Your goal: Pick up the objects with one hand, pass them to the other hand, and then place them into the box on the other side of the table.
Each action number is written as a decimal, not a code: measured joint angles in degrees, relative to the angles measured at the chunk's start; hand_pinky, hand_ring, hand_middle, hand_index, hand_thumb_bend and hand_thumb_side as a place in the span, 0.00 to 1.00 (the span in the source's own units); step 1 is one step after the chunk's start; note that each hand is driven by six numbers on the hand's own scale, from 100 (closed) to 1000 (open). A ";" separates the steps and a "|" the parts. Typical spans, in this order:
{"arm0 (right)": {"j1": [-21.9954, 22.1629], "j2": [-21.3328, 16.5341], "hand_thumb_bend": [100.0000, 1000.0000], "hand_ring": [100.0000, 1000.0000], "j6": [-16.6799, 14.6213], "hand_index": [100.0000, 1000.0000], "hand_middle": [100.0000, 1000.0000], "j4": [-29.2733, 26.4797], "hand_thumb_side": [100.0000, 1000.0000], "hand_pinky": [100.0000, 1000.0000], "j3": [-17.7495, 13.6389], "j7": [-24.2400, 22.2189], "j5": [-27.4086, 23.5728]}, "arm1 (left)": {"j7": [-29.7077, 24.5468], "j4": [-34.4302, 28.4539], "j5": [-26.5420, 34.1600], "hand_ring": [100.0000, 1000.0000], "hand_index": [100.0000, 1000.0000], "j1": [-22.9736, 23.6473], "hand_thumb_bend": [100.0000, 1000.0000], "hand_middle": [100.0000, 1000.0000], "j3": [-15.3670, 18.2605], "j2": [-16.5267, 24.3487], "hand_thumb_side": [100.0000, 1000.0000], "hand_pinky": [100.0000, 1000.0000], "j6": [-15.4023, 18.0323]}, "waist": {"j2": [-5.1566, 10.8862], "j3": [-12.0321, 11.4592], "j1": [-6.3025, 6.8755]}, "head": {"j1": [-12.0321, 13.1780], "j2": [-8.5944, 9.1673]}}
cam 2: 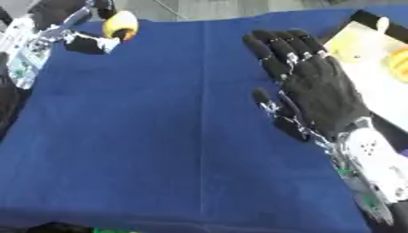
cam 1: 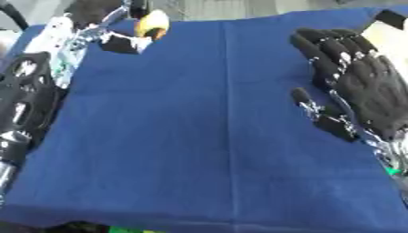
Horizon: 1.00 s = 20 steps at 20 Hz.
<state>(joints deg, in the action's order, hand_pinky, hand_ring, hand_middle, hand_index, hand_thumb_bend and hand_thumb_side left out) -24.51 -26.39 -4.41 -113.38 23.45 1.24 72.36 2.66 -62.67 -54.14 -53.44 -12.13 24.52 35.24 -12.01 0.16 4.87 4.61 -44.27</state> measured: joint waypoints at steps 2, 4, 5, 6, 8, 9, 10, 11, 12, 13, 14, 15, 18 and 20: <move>-0.63 -0.31 0.30 0.84 -0.75 1.00 0.89 0.00 0.00 0.85 0.38 -0.05 -0.38 | -2.45 -1.04 1.99 0.30 0.34 -0.09 0.00 0.27 -1.38 -1.73 0.16 0.53 0.92 | 0.01 -0.29 -0.16 | -0.28 0.00; -1.18 -0.67 0.33 0.83 -1.41 1.00 0.89 0.00 0.00 0.86 0.72 -0.02 -0.80 | -4.67 -2.20 3.87 0.29 0.33 -0.33 0.00 0.26 -2.51 -3.37 0.16 0.53 1.62 | 0.01 -0.53 -0.39 | -0.57 0.00; -1.46 -0.74 0.33 0.83 -1.73 1.00 0.89 0.00 0.00 0.86 0.93 -0.07 -1.01 | -5.74 -2.75 4.93 0.29 0.33 -0.48 0.00 0.26 -3.00 -4.14 0.16 0.53 1.89 | 0.02 -0.70 -0.51 | -0.70 0.00; -1.74 -0.85 0.33 0.83 -2.02 1.00 0.89 0.00 0.00 0.86 1.07 -0.09 -1.14 | -6.82 -3.22 5.94 0.29 0.33 -0.57 0.00 0.26 -3.48 -4.89 0.16 0.53 2.12 | 0.04 -0.84 -0.59 | -0.82 0.00; -2.22 -1.18 0.34 0.83 -2.54 1.00 0.89 0.00 0.00 0.86 1.38 -0.24 -1.51 | -8.94 -3.92 8.03 0.29 0.33 -0.74 0.00 0.26 -4.37 -6.14 0.16 0.53 2.52 | 0.05 -1.10 -0.71 | -1.17 0.00; -2.33 -1.24 0.34 0.83 -2.74 1.00 0.89 0.00 0.00 0.86 1.43 -0.33 -1.59 | -9.97 -4.31 9.11 0.29 0.32 -0.87 0.00 0.26 -4.84 -6.72 0.16 0.53 2.68 | 0.06 -1.31 -0.73 | -1.30 0.00; -2.46 -1.34 0.34 0.83 -2.89 1.00 0.89 0.00 0.00 0.86 1.59 -0.46 -1.66 | -10.99 -4.82 10.19 0.28 0.32 -0.95 0.00 0.26 -5.26 -7.22 0.16 0.53 2.81 | 0.06 -1.48 -0.73 | -1.48 0.00; -2.60 -1.52 0.33 0.83 -2.99 1.00 0.89 0.00 0.00 0.86 1.71 -0.56 -1.79 | -12.00 -5.40 11.35 0.28 0.32 -0.98 0.00 0.25 -5.63 -7.69 0.16 0.52 2.86 | 0.06 -1.61 -0.74 | -1.67 0.00; -2.73 -1.62 0.31 0.83 -3.07 1.00 0.88 0.00 0.00 0.86 1.73 -0.66 -1.92 | -12.99 -6.01 12.52 0.28 0.32 -0.98 0.00 0.25 -5.97 -8.12 0.16 0.52 2.86 | 0.06 -1.70 -0.76 | -1.78 0.00; -2.74 -1.63 0.30 0.83 -3.13 1.00 0.88 0.00 0.00 0.86 1.77 -0.76 -2.04 | -13.97 -6.56 13.62 0.28 0.32 -0.98 0.00 0.25 -6.24 -8.55 0.16 0.52 2.81 | 0.06 -1.78 -0.78 | -1.87 0.00; -2.74 -1.63 0.30 0.83 -3.11 1.00 0.88 0.00 0.00 0.86 1.86 -0.83 -2.10 | -14.96 -7.05 14.75 0.28 0.32 -0.98 0.00 0.25 -6.47 -8.99 0.16 0.52 2.70 | 0.06 -1.86 -0.85 | -1.93 0.00; -2.74 -1.64 0.30 0.83 -3.06 1.00 0.88 0.00 0.00 0.86 1.99 -0.94 -2.17 | -15.93 -7.42 15.85 0.28 0.32 -0.98 0.00 0.25 -6.69 -9.44 0.16 0.52 2.55 | 0.06 -1.94 -0.96 | -1.97 0.00; -2.73 -1.65 0.30 0.82 -2.90 1.00 0.88 0.00 0.00 0.85 2.07 -1.19 -2.44 | -18.71 -8.66 18.63 0.28 0.31 -0.97 0.00 0.25 -7.38 -10.35 0.16 0.52 2.15 | 0.06 -1.96 -1.17 | -2.13 0.00; -2.72 -1.65 0.30 0.82 -2.79 1.00 0.87 0.00 0.00 0.85 2.07 -1.29 -2.51 | -20.39 -9.76 20.24 0.28 0.31 -0.94 0.00 0.25 -7.88 -10.76 0.16 0.52 1.95 | 0.06 -1.96 -1.15 | -2.26 0.00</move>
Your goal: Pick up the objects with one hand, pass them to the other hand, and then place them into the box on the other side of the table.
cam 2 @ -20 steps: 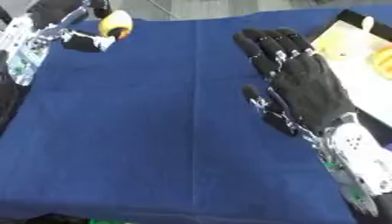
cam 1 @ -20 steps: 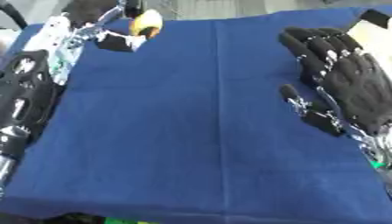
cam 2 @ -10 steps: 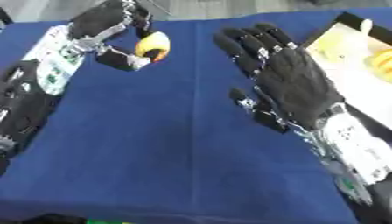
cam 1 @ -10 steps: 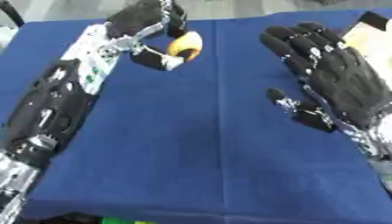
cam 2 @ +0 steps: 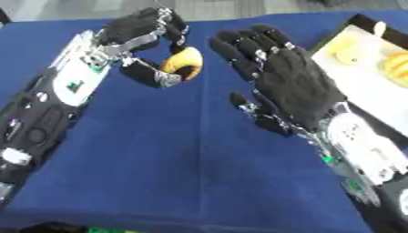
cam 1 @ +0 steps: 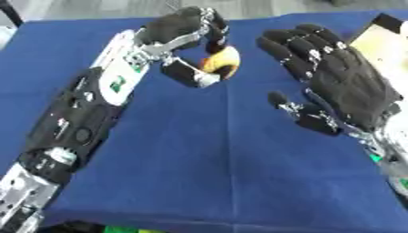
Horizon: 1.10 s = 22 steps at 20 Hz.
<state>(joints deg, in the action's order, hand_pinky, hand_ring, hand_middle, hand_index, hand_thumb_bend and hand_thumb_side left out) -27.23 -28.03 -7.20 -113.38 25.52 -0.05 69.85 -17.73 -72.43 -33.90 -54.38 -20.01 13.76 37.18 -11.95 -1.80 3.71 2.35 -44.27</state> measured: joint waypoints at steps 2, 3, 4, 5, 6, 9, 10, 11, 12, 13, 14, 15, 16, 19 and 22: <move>0.00 0.00 0.30 0.81 0.06 0.99 0.86 0.00 0.00 0.84 0.00 -0.02 -0.01 | -1.49 -0.99 1.45 0.28 0.31 0.18 0.00 0.25 -0.54 -0.19 0.16 0.52 -0.14 | 0.00 0.00 0.06 | -0.21 0.00; 0.00 0.00 0.30 0.81 0.12 0.99 0.86 0.00 0.00 0.84 0.00 0.04 -0.01 | -2.21 -1.42 2.24 0.28 0.31 0.35 0.00 0.25 -0.77 -0.19 0.16 0.52 -0.22 | 0.00 0.00 0.11 | -0.35 0.00; 0.00 0.00 0.30 0.81 0.15 0.99 0.86 0.00 0.00 0.84 0.00 0.08 -0.02 | -2.95 -1.91 2.98 0.27 0.31 0.50 0.00 0.25 -1.03 -0.20 0.16 0.52 -0.34 | 0.00 0.00 0.12 | -0.48 0.00; 0.00 0.00 0.29 0.81 0.16 0.98 0.86 0.00 0.00 0.84 0.00 0.11 -0.02 | -3.65 -2.43 3.64 0.27 0.31 0.56 0.00 0.25 -1.27 -0.21 0.16 0.52 -0.48 | 0.00 0.00 0.13 | -0.53 0.00; 0.00 0.00 0.29 0.81 0.17 0.98 0.86 0.00 0.00 0.83 0.00 0.13 -0.02 | -4.32 -2.93 4.23 0.27 0.31 0.57 0.00 0.24 -1.46 -0.24 0.16 0.52 -0.64 | 0.00 0.01 0.15 | -0.60 0.00; 0.00 0.01 0.28 0.81 0.24 0.98 0.85 0.00 0.00 0.83 0.02 0.23 -0.06 | -6.03 -4.05 5.69 0.27 0.31 0.62 0.00 0.24 -1.91 -0.81 0.16 0.52 -1.03 | 0.00 0.08 0.26 | -0.79 0.00; 0.00 0.01 0.26 0.80 0.27 0.97 0.85 0.00 0.00 0.83 0.02 0.26 -0.09 | -6.46 -4.23 6.00 0.27 0.31 0.66 0.00 0.24 -1.97 -1.02 0.16 0.52 -1.14 | 0.00 0.10 0.29 | -0.89 0.00; 0.00 0.02 0.26 0.80 0.29 0.97 0.85 0.00 0.00 0.83 0.03 0.28 -0.12 | -6.81 -4.42 6.26 0.27 0.31 0.75 0.00 0.24 -2.00 -1.23 0.16 0.52 -1.23 | 0.00 0.13 0.30 | -0.94 0.00; 0.00 0.02 0.25 0.80 0.32 0.96 0.84 0.00 0.00 0.83 0.03 0.30 -0.19 | -7.12 -4.47 6.48 0.27 0.31 0.80 0.00 0.24 -2.08 -1.34 0.16 0.52 -1.32 | 0.00 0.16 0.30 | -0.95 0.00; 0.00 0.02 0.25 0.80 0.34 0.95 0.84 0.00 0.00 0.82 0.08 0.33 -0.33 | -7.38 -4.58 6.69 0.27 0.31 0.89 0.00 0.24 -2.14 -1.52 0.16 0.52 -1.40 | 0.00 0.16 0.30 | -0.96 0.00; 0.00 0.03 0.24 0.80 0.37 0.95 0.83 0.00 0.00 0.82 0.18 0.35 -0.51 | -7.57 -4.73 6.87 0.27 0.31 0.92 0.00 0.24 -2.19 -1.72 0.16 0.52 -1.51 | 0.00 0.16 0.30 | -0.97 0.00; 0.00 0.03 0.23 0.79 0.38 0.94 0.83 0.00 0.00 0.82 0.28 0.36 -0.63 | -7.72 -4.84 7.10 0.27 0.31 0.92 0.00 0.24 -2.24 -1.84 0.16 0.52 -1.64 | 0.00 0.16 0.31 | -0.97 0.00; 0.00 0.04 0.23 0.79 0.39 0.93 0.83 0.00 0.00 0.82 0.33 0.36 -0.77 | -7.84 -4.94 7.25 0.27 0.31 0.92 0.00 0.24 -2.25 -2.02 0.17 0.52 -1.76 | 0.00 0.16 0.31 | -0.98 0.00; 0.00 0.05 0.20 0.79 0.39 0.92 0.82 0.00 0.00 0.81 0.35 0.36 -1.19 | -8.14 -5.19 7.67 0.27 0.31 0.93 0.00 0.24 -2.26 -2.46 0.17 0.52 -2.06 | 0.00 0.15 0.31 | -1.04 0.00; 0.00 0.07 0.17 0.79 0.42 0.90 0.81 0.00 0.00 0.81 0.36 0.34 -1.76 | -8.41 -5.51 7.94 0.27 0.31 0.93 0.00 0.24 -2.26 -2.89 0.17 0.52 -2.37 | -0.01 0.14 0.31 | -1.28 0.00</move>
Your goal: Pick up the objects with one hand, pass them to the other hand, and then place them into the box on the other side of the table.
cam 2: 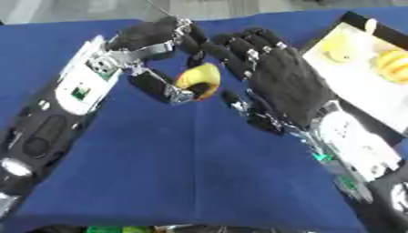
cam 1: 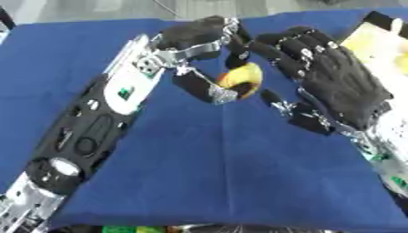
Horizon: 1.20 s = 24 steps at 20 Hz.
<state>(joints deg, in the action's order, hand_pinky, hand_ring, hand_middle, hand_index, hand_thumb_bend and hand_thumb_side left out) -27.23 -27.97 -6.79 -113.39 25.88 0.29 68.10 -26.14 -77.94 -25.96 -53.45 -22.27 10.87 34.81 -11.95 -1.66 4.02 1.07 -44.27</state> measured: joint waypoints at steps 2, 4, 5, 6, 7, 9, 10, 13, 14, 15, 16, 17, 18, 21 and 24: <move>0.00 0.00 0.16 0.78 0.05 0.89 0.80 0.00 0.00 0.80 0.00 -0.02 -0.42 | -0.14 -0.03 0.30 0.27 0.31 0.01 0.00 0.24 0.00 -0.19 0.17 0.51 -0.18 | 0.00 0.00 -0.01 | -0.13 0.00; 0.00 0.01 0.14 0.78 0.12 0.87 0.80 -0.02 0.00 0.80 -0.01 -0.06 -0.83 | -0.34 -0.10 0.55 0.27 0.30 0.07 0.00 0.24 0.00 -0.28 0.17 0.51 -0.39 | 0.00 -0.02 -0.01 | -0.19 0.00; 0.00 0.01 0.13 0.78 0.19 0.87 0.79 -0.04 0.00 0.80 -0.03 -0.10 -0.96 | -0.47 -0.19 0.79 0.27 0.30 0.08 0.00 0.24 0.01 -0.28 0.17 0.51 -0.51 | 0.00 -0.02 -0.01 | -0.21 0.00; 0.00 0.01 0.13 0.78 0.26 0.86 0.79 -0.09 0.00 0.80 -0.04 -0.11 -1.14 | -0.57 -0.34 1.02 0.27 0.30 0.09 0.00 0.24 0.01 -0.28 0.17 0.51 -0.62 | 0.00 -0.03 -0.01 | -0.22 0.00; 0.00 0.01 0.13 0.78 0.36 0.86 0.79 -0.13 0.00 0.80 -0.05 -0.14 -1.29 | -0.68 -0.41 1.28 0.27 0.30 0.09 0.00 0.24 0.01 -0.29 0.17 0.51 -0.73 | 0.00 -0.04 -0.01 | -0.23 0.00; 0.00 0.01 0.11 0.78 0.44 0.85 0.79 -0.13 0.00 0.80 -0.06 -0.18 -1.38 | -0.93 -0.79 1.79 0.27 0.30 0.10 0.00 0.24 0.02 -0.29 0.17 0.51 -0.98 | -0.01 -0.05 -0.01 | -0.32 0.00; 0.00 0.01 0.11 0.78 0.49 0.84 0.78 -0.13 0.00 0.79 -0.07 -0.21 -1.46 | -1.08 -0.98 2.05 0.27 0.30 0.12 0.00 0.24 0.02 -0.29 0.17 0.51 -1.13 | -0.01 -0.06 0.00 | -0.40 0.00; 0.03 0.01 0.10 0.77 0.58 0.82 0.78 -0.23 0.00 0.79 -0.07 -0.27 -1.83 | -1.54 -1.66 2.90 0.27 0.30 0.14 0.00 0.24 0.02 -0.29 0.17 0.51 -1.58 | -0.01 -0.10 0.12 | -0.57 0.00; 0.03 0.01 0.10 0.77 0.60 0.81 0.78 -0.26 0.00 0.79 -0.07 -0.28 -1.86 | -1.67 -1.80 3.18 0.27 0.30 0.14 0.00 0.24 0.04 -0.29 0.17 0.51 -1.72 | -0.01 -0.10 0.14 | -0.63 0.00; 0.00 0.01 0.11 0.77 0.63 0.81 0.77 -0.35 0.00 0.79 -0.07 -0.24 -1.89 | -1.81 -1.82 3.31 0.27 0.30 0.16 0.00 0.24 0.04 -0.29 0.17 0.51 -1.86 | -0.01 -0.10 0.14 | -0.64 0.00; 0.00 0.01 0.11 0.77 0.66 0.81 0.77 -0.37 0.00 0.79 -0.07 -0.22 -1.91 | -1.90 -1.91 3.36 0.27 0.30 0.16 0.00 0.24 0.05 -0.29 0.17 0.51 -1.97 | -0.01 -0.10 0.13 | -0.65 0.00; 0.00 0.01 0.11 0.77 0.66 0.81 0.77 -0.39 0.00 0.79 -0.07 -0.20 -1.94 | -1.99 -2.03 3.40 0.27 0.30 0.16 0.00 0.24 0.09 -0.29 0.17 0.51 -2.10 | -0.01 -0.10 0.14 | -0.65 0.00; -0.01 0.01 0.11 0.76 0.65 0.80 0.77 -0.44 0.00 0.79 -0.07 -0.19 -1.97 | -2.00 -2.09 3.50 0.27 0.30 0.16 0.00 0.24 0.16 -0.29 0.17 0.51 -2.20 | -0.01 -0.10 0.14 | -0.66 0.00; -0.04 0.02 0.12 0.76 0.62 0.80 0.77 -0.50 0.00 0.79 -0.07 -0.16 -1.98 | -1.91 -2.14 3.81 0.27 0.30 0.16 0.00 0.24 0.33 -0.29 0.17 0.51 -2.48 | -0.01 -0.10 0.14 | -0.71 0.00; -0.05 0.03 0.13 0.76 0.52 0.81 0.77 -0.51 0.00 0.79 -0.07 -0.06 -1.98 | -1.73 -2.14 3.82 0.27 0.30 0.16 0.00 0.24 0.47 -0.30 0.17 0.51 -2.67 | -0.01 -0.09 0.14 | -0.72 0.00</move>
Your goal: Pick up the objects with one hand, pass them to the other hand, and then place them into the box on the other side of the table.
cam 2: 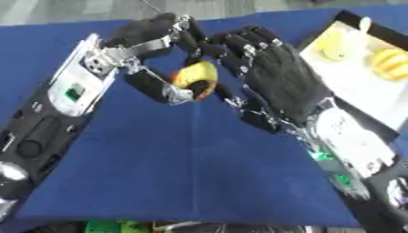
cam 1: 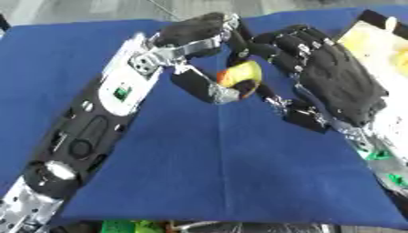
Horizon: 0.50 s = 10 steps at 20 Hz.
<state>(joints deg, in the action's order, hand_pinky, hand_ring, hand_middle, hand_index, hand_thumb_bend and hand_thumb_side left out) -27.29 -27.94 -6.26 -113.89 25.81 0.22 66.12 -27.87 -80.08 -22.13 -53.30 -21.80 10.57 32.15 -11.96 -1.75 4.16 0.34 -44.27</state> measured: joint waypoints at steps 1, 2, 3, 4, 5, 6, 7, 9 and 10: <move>-0.01 0.00 0.14 0.76 -0.03 0.81 0.77 0.00 0.00 0.79 0.00 0.03 0.00 | 0.09 0.00 -0.04 0.27 0.30 0.00 0.00 0.24 0.10 0.00 0.17 0.51 -0.05 | 0.00 0.00 0.00 | 0.00 0.00; -0.01 0.00 0.15 0.76 -0.05 0.82 0.77 0.00 0.00 0.79 0.00 0.04 0.00 | 0.20 0.01 -0.14 0.27 0.30 -0.01 0.00 0.24 0.24 0.00 0.17 0.51 -0.04 | 0.00 0.02 0.00 | 0.00 0.00; 0.01 0.01 0.16 0.76 -0.10 0.83 0.77 0.02 0.00 0.79 0.06 0.03 0.02 | 0.42 0.03 -0.31 0.27 0.30 -0.06 0.00 0.24 0.45 0.00 0.17 0.51 -0.07 | 0.00 0.04 0.00 | 0.00 0.00; 0.02 0.02 0.16 0.76 -0.17 0.83 0.77 0.02 0.00 0.79 0.07 -0.01 0.04 | 0.65 0.06 -0.57 0.27 0.30 -0.14 0.00 0.24 0.64 -0.01 0.17 0.51 -0.08 | 0.00 0.06 0.00 | 0.00 0.00; 0.02 0.02 0.17 0.76 -0.24 0.84 0.77 0.02 0.00 0.79 0.08 -0.03 0.10 | 0.91 0.09 -0.78 0.27 0.30 -0.15 0.00 0.23 0.76 -0.01 0.17 0.51 -0.06 | 0.00 0.07 0.00 | 0.00 0.00; 0.02 0.02 0.17 0.76 -0.33 0.84 0.77 0.02 0.00 0.80 0.08 -0.05 0.14 | 1.14 0.12 -1.06 0.27 0.30 -0.16 0.00 0.23 0.91 -0.01 0.17 0.51 -0.06 | -0.01 0.07 0.00 | 0.00 0.00; 0.02 0.02 0.17 0.76 -0.40 0.85 0.77 0.03 0.00 0.80 0.10 -0.10 0.17 | 1.37 0.20 -1.21 0.27 0.30 -0.18 0.00 0.23 0.98 -0.01 0.17 0.51 -0.04 | -0.01 0.07 0.00 | 0.00 0.00; 0.02 0.02 0.18 0.76 -0.53 0.86 0.77 0.06 0.00 0.80 0.22 -0.21 0.20 | 1.74 0.42 -1.54 0.27 0.30 -0.19 0.00 0.23 1.13 -0.02 0.17 0.51 -0.06 | -0.01 0.07 0.00 | 0.00 0.00; 0.01 0.02 0.18 0.76 -0.60 0.86 0.77 0.07 0.00 0.80 0.28 -0.28 0.21 | 1.88 0.43 -1.62 0.27 0.30 -0.19 0.00 0.23 1.22 -0.02 0.17 0.51 -0.07 | -0.01 0.07 0.00 | 0.00 0.00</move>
<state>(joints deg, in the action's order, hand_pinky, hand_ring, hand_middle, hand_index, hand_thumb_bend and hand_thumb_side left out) -27.28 -27.92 -6.86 -113.83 26.10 -0.05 66.33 -25.99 -79.65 -23.76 -53.48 -20.58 10.55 32.08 -11.97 -1.68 4.16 0.34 -44.27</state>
